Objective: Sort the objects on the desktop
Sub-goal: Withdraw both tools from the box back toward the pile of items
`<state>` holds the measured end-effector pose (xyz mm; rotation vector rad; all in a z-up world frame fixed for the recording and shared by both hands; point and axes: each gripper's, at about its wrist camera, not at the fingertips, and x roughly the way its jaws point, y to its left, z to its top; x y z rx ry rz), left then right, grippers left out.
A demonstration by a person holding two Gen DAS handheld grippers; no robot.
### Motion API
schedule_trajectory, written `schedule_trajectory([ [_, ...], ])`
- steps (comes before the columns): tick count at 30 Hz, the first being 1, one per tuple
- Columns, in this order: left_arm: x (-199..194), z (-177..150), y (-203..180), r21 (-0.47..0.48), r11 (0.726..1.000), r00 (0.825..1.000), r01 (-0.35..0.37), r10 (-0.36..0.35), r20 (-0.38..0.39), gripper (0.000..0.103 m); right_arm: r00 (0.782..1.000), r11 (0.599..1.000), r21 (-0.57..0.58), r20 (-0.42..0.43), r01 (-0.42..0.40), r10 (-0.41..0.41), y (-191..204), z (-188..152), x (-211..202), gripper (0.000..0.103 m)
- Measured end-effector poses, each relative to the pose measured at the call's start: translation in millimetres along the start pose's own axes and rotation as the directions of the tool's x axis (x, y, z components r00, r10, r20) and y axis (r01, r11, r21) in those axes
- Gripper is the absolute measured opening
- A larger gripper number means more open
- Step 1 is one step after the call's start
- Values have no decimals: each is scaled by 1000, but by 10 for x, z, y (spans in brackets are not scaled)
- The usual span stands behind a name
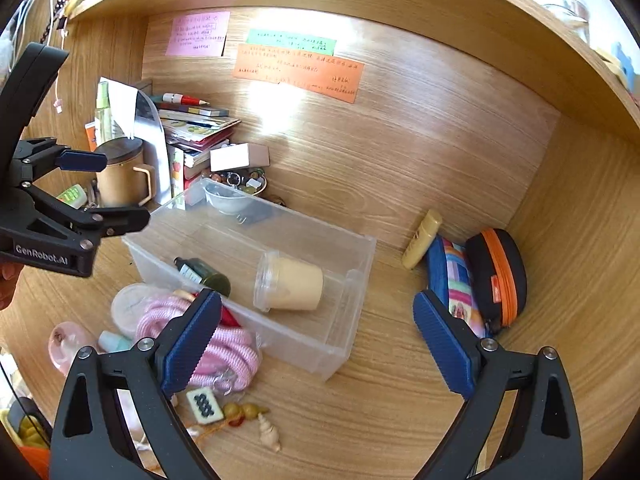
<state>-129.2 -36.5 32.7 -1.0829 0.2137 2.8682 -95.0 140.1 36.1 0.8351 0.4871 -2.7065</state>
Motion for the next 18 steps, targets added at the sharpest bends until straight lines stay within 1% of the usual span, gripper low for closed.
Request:
schedule_trajectory([
  [4,-118,-149,32,-8,1000,1000,-13,13,4,99,1000,1000,9,0,13,-13,-15,-125,-104,96],
  [9,-196,-378,61,-15,1000,1000,-21,21,-10,99,1000,999,36,-1,12,-12,-62,-299,-193,96],
  [14,-226,-623,102,-44,999,999,-9,7,-34,99,1000,997,72,-26,14,-12,-86,-500,-194,96],
  [18,-246,-794,114,-71,997,999,1,-5,-46,99,999,997,77,-48,18,-14,-77,-612,-168,96],
])
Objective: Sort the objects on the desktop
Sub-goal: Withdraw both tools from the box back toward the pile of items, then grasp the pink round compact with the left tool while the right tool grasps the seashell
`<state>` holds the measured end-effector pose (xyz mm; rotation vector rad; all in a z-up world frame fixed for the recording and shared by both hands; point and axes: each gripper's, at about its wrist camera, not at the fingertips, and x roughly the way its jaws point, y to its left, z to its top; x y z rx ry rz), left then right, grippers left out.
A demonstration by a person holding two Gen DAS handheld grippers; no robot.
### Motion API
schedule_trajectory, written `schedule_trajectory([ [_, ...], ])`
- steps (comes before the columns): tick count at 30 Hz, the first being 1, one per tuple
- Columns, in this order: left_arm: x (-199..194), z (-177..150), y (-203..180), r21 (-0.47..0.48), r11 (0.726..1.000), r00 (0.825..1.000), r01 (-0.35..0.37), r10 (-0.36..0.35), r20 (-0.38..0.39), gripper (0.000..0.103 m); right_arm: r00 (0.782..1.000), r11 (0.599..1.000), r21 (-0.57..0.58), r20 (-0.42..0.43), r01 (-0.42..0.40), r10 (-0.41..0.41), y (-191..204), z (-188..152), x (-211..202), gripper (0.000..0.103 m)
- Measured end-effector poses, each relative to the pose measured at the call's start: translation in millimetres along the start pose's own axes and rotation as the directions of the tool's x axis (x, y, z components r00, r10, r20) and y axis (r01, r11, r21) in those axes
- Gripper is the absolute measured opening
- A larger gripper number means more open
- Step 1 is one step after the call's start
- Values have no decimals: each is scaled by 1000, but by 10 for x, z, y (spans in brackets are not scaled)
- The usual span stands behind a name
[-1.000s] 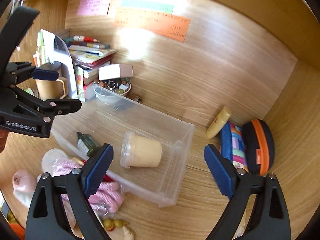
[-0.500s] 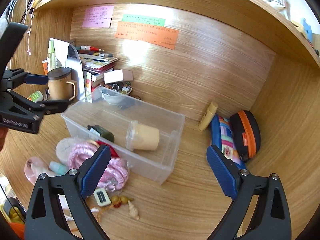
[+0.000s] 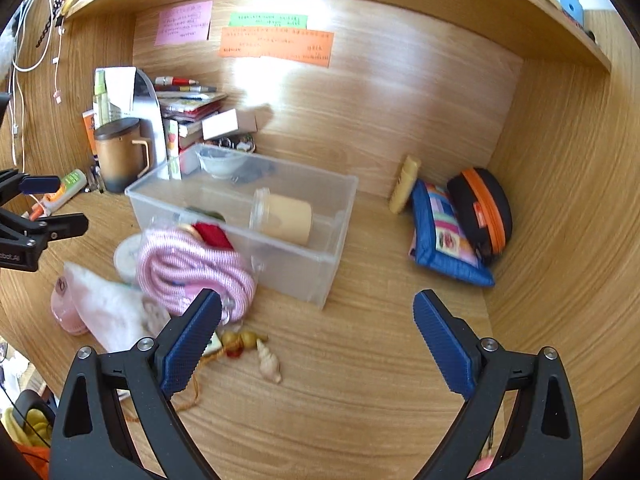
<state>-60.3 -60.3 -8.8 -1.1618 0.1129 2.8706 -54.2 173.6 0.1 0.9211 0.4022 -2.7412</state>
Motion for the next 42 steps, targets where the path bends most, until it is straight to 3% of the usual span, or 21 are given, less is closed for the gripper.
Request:
schedule_trajectory([
  [13,107,-502,38,-75,996,994,52,-59,-89,99,994,1000,7,-108,-12,13,86,-340,271,96],
  [25,245,-732,-13,-94,991,981,94,-109,-161,99,984,997,62,-164,-52,61,14,-490,460,96],
  [33,363,-814,-19,-99,993,981,63,-80,-178,99,980,994,63,-174,-86,96,52,-510,597,93],
  [42,388,-812,5,-116,993,987,33,-50,-154,99,968,989,29,-201,-146,149,137,-504,723,59],
])
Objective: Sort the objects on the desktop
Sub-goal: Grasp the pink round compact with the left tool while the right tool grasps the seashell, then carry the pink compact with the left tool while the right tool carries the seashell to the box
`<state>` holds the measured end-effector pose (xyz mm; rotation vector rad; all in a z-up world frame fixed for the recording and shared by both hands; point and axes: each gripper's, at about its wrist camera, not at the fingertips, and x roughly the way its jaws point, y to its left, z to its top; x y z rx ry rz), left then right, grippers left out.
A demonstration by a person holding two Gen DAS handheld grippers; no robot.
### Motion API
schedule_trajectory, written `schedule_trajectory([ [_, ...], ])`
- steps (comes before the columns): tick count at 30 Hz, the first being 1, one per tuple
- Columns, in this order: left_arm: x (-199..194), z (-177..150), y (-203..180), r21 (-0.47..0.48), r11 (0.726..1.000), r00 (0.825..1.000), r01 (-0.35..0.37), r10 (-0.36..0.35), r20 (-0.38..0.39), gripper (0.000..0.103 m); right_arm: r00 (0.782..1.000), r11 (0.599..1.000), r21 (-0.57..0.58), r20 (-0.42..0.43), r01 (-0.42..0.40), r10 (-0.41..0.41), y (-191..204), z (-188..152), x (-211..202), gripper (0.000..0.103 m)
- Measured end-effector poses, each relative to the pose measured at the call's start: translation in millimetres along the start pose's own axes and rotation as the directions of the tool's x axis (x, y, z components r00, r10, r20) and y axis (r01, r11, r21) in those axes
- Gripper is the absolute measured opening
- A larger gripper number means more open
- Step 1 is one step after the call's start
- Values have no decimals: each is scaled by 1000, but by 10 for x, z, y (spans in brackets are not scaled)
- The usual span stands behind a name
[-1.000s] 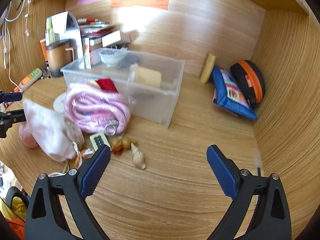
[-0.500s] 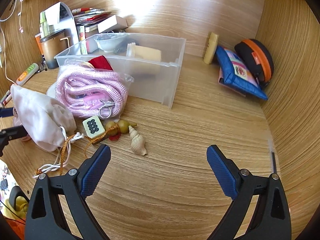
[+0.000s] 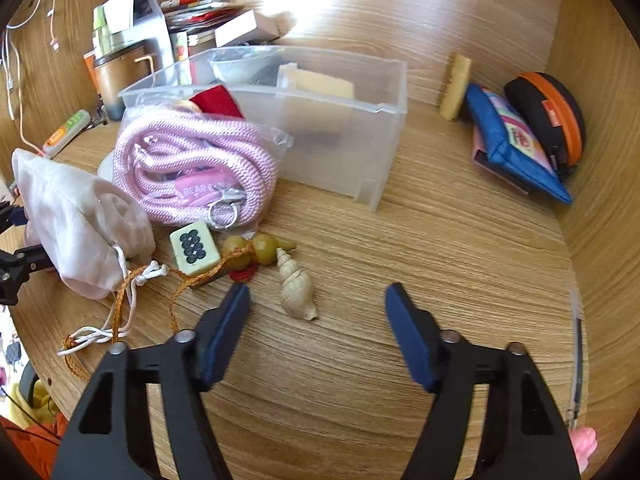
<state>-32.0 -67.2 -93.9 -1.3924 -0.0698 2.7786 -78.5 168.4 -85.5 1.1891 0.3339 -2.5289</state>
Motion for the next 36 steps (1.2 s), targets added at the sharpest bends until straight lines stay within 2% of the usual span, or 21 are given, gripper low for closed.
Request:
schedule_trajectory([
  [3,15,9,-5,-2,1000,1000,2,-2,5,97,1000,1000,-2,3,-11,11,6,8,7,58],
  [8,13,16,-50,15,1000,1000,-13,13,21,84,999,999,12,6,-45,45,-21,11,24,51],
  [10,21,16,-70,26,999,999,-27,26,26,82,999,999,11,9,-48,48,-18,9,22,48],
  [15,23,21,-91,39,999,999,-29,28,38,72,998,998,-2,15,-69,69,9,17,21,36],
  [17,18,22,-93,39,999,999,-31,30,42,67,997,997,-17,22,-70,71,39,19,18,27],
  [19,6,21,-94,42,999,999,-30,28,45,63,997,997,-21,21,-74,74,48,21,18,25],
  [21,1,10,-92,42,999,999,-29,27,47,63,996,996,-15,19,-83,83,38,24,19,25],
  [25,-17,-14,-86,39,999,998,-32,30,54,63,996,996,-1,18,-85,85,16,22,19,17],
  [36,-28,20,-21,-19,1000,998,-17,18,59,63,995,994,46,25,-96,95,-71,-13,-52,16],
])
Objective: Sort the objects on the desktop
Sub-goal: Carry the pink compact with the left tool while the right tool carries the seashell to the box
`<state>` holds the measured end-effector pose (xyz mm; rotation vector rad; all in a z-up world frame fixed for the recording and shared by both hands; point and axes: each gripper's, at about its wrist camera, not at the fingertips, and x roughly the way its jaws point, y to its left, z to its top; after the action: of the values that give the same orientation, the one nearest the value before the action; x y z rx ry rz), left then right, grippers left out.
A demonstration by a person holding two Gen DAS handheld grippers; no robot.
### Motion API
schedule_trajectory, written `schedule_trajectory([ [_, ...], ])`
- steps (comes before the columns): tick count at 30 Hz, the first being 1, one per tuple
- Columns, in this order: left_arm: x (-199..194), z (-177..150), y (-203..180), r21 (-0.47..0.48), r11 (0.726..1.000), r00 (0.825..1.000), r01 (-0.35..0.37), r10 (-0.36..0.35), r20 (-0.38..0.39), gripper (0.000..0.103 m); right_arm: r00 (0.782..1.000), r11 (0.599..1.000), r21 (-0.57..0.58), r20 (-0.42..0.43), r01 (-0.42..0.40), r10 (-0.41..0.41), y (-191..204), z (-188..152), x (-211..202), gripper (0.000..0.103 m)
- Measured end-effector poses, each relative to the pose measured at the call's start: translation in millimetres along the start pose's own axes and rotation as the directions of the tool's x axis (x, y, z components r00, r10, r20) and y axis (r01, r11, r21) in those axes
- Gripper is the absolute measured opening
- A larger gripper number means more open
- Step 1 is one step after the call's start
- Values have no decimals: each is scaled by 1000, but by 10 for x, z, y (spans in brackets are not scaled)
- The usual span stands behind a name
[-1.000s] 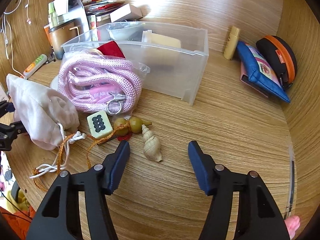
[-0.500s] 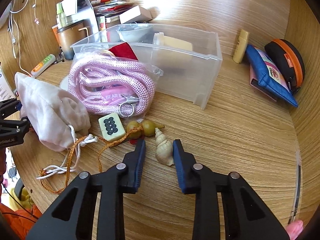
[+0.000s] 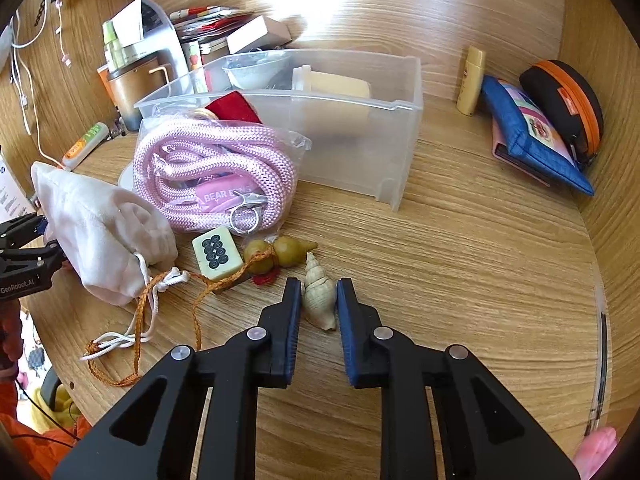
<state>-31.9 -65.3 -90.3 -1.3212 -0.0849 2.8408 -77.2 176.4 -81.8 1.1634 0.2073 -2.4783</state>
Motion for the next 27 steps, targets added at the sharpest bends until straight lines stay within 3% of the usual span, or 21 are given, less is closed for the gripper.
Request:
schedule_trajectory([
  [10,-224,249,2,21,1000,998,-19,17,56,63,999,1000,-7,46,10,-9,-68,113,-251,16],
  [27,-329,902,-122,114,993,996,24,-34,84,63,993,999,-45,117,13,-8,-44,552,-555,16],
])
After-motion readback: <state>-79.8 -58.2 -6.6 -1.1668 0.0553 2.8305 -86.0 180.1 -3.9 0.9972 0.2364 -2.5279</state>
